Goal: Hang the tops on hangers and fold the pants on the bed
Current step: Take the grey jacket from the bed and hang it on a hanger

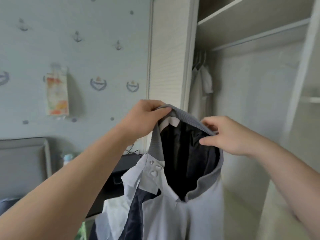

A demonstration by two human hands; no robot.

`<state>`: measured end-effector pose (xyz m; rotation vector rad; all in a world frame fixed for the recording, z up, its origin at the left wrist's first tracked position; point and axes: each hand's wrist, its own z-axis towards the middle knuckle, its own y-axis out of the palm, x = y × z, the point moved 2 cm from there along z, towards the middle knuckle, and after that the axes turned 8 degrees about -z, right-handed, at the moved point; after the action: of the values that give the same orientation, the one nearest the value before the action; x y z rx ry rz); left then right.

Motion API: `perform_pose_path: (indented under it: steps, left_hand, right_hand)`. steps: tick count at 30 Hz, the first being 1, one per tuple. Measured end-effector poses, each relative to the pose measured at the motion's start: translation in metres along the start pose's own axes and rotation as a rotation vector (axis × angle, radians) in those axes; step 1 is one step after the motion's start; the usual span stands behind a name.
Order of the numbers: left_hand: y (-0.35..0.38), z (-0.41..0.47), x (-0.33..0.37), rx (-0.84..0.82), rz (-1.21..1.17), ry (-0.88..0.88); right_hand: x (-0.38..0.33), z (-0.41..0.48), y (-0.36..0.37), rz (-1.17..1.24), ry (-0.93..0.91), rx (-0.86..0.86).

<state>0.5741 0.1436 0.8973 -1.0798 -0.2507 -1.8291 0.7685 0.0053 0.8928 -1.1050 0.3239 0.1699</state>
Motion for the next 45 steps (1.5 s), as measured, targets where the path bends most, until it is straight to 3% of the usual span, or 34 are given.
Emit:
perform_pose_path:
  steps: [4, 9, 12, 16, 19, 24, 26, 28, 31, 34, 39, 42, 45]
  left_hand:
    - [0.033, 0.050, 0.000, -0.024, 0.162, 0.064]
    - [0.094, 0.086, -0.013, -0.340, 0.121, 0.002]
    - [0.121, 0.118, -0.028, -0.269, 0.191, 0.063]
    - [0.118, 0.186, -0.035, -0.083, 0.342, 0.172]
    - [0.108, 0.238, -0.026, -0.089, 0.337, 0.226]
    - [0.099, 0.304, -0.019, -0.144, 0.339, 0.256]
    - [0.094, 0.327, -0.023, -0.163, 0.286, 0.219]
    - [0.093, 0.346, -0.028, -0.232, 0.248, 0.196]
    - [0.098, 0.368, -0.040, -0.362, 0.144, 0.178]
    - [0.104, 0.384, -0.053, -0.496, -0.009, 0.131]
    - [0.115, 0.409, -0.060, -0.515, -0.261, 0.104]
    - [0.123, 0.422, -0.056, -0.531, -0.251, 0.110]
    - [0.139, 0.433, -0.045, -0.537, -0.187, 0.147]
  right_hand:
    - [0.036, 0.023, -0.032, 0.149, 0.041, 0.153]
    - [0.046, 0.074, -0.058, 0.175, 0.052, 0.230]
    - [0.052, 0.102, -0.071, 0.139, 0.079, 0.229]
    - [0.083, 0.123, -0.101, -0.195, 0.203, 0.190]
    - [0.118, 0.128, -0.111, -0.575, 0.429, 0.160]
    - [0.155, 0.131, -0.127, -0.675, 0.744, 0.242]
    - [0.160, 0.133, -0.142, -0.603, 0.822, 0.315]
    - [0.157, 0.136, -0.157, -0.379, 0.832, 0.438]
    - [0.144, 0.145, -0.176, 0.015, 0.748, 0.598]
    - [0.132, 0.163, -0.195, 0.224, 0.644, 0.594]
    - [0.124, 0.188, -0.233, 0.301, 0.631, 0.440]
    - [0.127, 0.202, -0.250, 0.269, 0.648, 0.364]
    - [0.133, 0.227, -0.264, 0.274, 0.551, 0.497]
